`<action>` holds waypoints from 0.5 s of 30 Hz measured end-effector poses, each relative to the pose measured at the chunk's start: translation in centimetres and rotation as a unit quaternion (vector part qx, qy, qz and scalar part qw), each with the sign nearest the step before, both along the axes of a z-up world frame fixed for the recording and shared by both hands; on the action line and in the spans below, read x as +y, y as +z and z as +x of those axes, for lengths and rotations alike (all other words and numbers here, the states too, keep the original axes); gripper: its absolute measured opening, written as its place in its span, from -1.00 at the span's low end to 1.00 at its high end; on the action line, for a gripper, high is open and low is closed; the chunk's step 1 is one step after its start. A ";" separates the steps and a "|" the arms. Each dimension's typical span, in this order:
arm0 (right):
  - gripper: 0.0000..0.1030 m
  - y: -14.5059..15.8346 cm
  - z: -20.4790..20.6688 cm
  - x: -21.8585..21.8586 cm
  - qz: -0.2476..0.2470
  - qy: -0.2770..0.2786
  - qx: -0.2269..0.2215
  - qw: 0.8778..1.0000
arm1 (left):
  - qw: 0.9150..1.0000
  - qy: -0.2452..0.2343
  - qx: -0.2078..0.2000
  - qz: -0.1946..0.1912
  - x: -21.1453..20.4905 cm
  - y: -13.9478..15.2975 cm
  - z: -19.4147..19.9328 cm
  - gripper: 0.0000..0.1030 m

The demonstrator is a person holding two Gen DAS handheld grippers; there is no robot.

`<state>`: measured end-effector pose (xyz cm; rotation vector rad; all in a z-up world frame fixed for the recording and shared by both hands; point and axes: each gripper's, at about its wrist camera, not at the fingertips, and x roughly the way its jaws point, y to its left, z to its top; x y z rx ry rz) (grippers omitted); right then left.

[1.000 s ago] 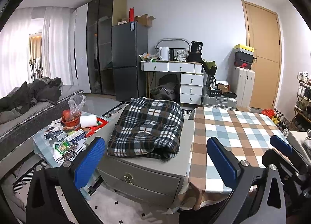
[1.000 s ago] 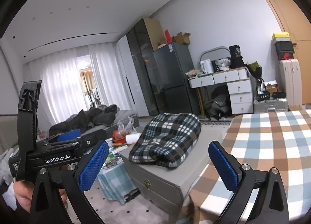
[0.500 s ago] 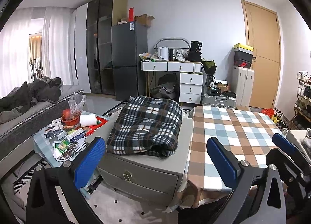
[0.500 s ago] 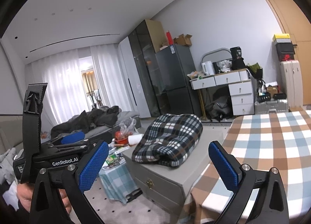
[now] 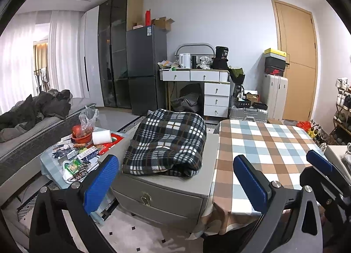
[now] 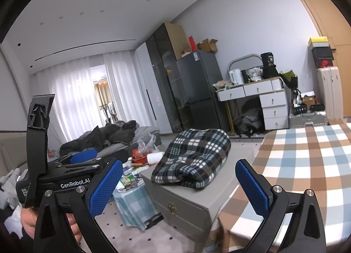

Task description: Fold large clothes

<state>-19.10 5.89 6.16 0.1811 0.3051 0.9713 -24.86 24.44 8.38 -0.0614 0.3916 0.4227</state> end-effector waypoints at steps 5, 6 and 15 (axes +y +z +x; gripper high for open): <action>1.00 0.0 -0.2 -0.1 0.000 -0.002 -0.003 1.000 | 1.000 0.007 -0.004 0.013 -0.4 0.0 -0.2 0.98; 1.00 0.1 -0.2 -0.1 0.000 -0.003 -0.004 1.000 | 1.000 0.007 -0.003 0.014 -0.4 0.0 -0.2 0.98; 1.00 0.1 -0.1 -0.1 -0.001 -0.006 0.000 1.000 | 1.000 -0.002 0.006 0.003 -0.4 -0.2 -0.1 0.98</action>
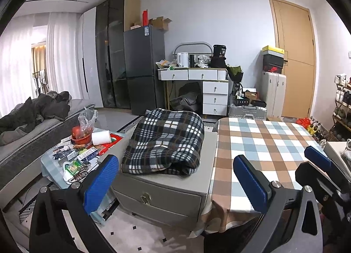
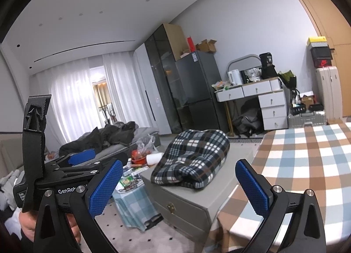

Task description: Fold large clothes

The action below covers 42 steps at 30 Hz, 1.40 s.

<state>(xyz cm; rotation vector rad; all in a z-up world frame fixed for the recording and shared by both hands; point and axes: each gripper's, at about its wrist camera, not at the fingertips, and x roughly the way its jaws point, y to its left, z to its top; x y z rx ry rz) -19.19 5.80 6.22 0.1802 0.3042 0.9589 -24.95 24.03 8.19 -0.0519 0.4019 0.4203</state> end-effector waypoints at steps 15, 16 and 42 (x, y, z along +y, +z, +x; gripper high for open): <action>1.00 0.0 -0.1 -0.1 -0.002 0.000 0.002 1.000 | 1.000 -0.009 0.005 -0.012 0.1 -0.3 -0.1 0.98; 1.00 0.0 -0.1 -0.1 -0.002 -0.001 0.003 1.000 | 1.000 -0.011 0.005 -0.014 0.1 -0.3 -0.1 0.98; 1.00 -0.4 0.1 -0.8 0.001 -0.013 0.012 1.000 | 0.999 -0.043 0.004 -0.018 -0.8 -0.1 0.3 0.98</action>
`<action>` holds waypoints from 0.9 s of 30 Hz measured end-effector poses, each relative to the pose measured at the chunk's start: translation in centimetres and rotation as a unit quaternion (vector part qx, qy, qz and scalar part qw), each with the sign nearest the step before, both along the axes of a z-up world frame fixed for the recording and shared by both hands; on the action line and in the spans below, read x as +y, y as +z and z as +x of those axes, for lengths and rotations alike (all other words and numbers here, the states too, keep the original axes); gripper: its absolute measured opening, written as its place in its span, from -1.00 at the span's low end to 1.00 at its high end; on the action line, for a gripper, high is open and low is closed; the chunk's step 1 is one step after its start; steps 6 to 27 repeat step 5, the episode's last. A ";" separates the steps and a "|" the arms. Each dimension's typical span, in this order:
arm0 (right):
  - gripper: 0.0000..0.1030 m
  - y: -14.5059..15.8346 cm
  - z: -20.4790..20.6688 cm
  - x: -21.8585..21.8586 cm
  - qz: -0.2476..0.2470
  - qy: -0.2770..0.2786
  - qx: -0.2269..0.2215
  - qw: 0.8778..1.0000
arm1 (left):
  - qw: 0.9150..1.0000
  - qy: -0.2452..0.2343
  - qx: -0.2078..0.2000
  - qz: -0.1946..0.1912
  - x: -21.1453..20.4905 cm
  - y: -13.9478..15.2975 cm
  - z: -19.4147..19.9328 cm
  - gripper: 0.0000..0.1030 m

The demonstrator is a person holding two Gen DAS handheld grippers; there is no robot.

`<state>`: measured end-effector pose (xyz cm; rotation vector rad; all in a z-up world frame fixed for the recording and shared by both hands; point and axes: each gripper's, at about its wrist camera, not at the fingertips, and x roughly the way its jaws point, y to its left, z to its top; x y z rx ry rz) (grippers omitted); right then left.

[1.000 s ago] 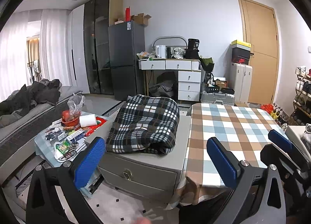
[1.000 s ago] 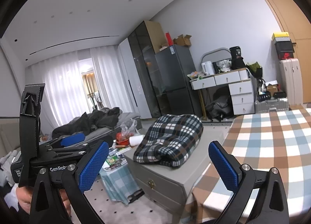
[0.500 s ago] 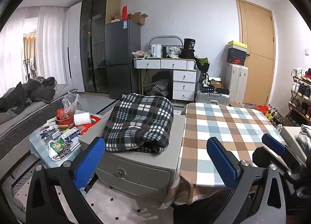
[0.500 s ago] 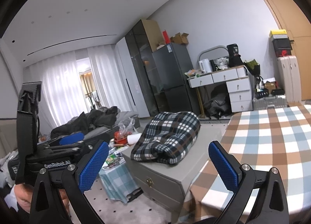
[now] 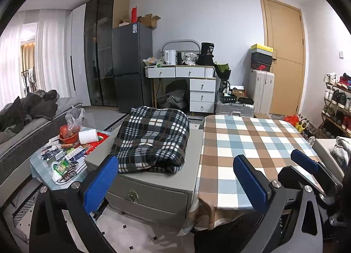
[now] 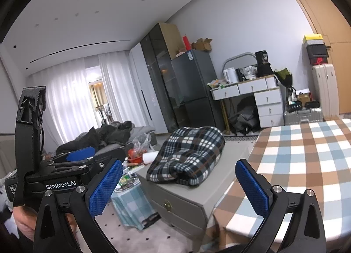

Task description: Fold large clothes

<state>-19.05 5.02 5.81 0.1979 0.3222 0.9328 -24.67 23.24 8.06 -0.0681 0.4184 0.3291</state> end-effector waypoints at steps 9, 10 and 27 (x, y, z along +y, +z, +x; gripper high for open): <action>1.00 -0.3 0.5 -0.4 0.005 -0.003 0.007 1.000 | 1.000 -0.007 0.006 -0.008 0.0 -0.2 0.8 0.98; 1.00 -0.3 0.5 -0.4 0.005 -0.003 0.007 1.000 | 1.000 -0.007 0.006 -0.008 0.0 -0.2 0.8 0.98; 1.00 -0.3 0.5 -0.4 0.005 -0.003 0.007 1.000 | 1.000 -0.007 0.006 -0.008 0.0 -0.2 0.8 0.98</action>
